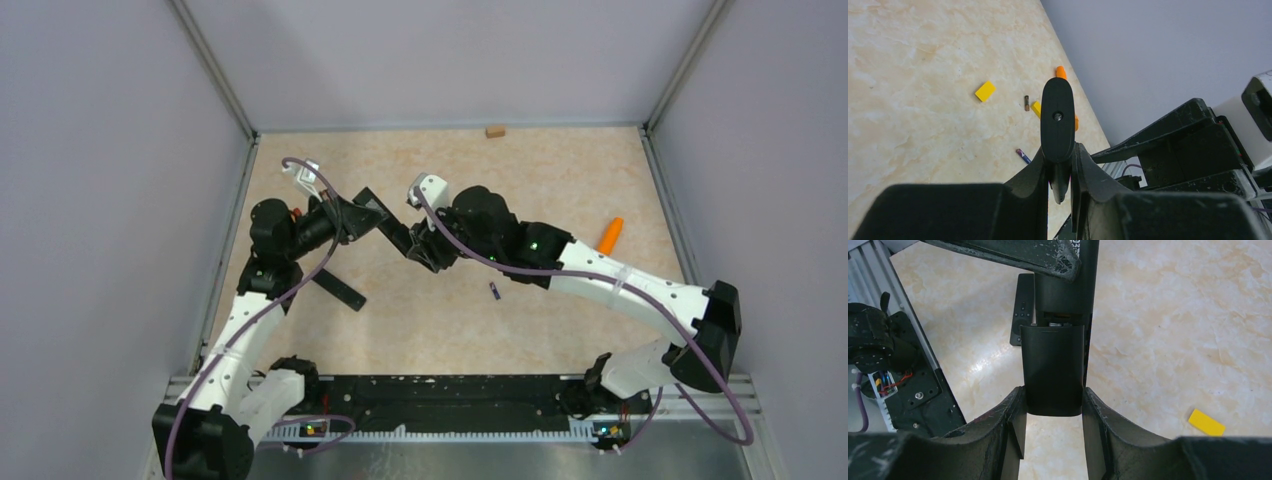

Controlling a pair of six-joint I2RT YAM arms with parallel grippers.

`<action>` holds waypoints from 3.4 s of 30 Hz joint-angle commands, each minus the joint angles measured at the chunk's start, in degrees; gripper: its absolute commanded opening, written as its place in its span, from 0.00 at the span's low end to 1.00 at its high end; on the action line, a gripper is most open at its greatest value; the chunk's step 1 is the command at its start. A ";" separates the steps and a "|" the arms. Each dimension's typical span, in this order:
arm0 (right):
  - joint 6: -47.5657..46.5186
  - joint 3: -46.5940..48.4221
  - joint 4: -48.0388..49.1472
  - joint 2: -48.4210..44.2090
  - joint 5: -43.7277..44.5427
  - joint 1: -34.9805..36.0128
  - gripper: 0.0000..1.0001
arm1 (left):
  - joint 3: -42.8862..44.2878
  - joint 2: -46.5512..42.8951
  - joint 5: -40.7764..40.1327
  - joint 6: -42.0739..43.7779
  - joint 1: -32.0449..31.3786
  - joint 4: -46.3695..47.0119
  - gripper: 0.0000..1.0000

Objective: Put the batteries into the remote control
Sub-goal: Load the battery cover into the remote control.

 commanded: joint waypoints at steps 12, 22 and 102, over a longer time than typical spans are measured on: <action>0.18 4.55 -1.08 2.59 4.96 1.53 0.41 | 1.81 -1.98 2.19 2.18 -0.25 0.58 0.00; 1.44 4.15 0.13 3.13 2.99 1.59 0.41 | 1.02 -2.21 1.36 0.44 -0.25 2.09 0.00; 18.01 15.80 -10.69 14.37 3.18 -1.64 0.54 | 3.35 8.45 12.67 -13.83 -0.08 -3.59 0.00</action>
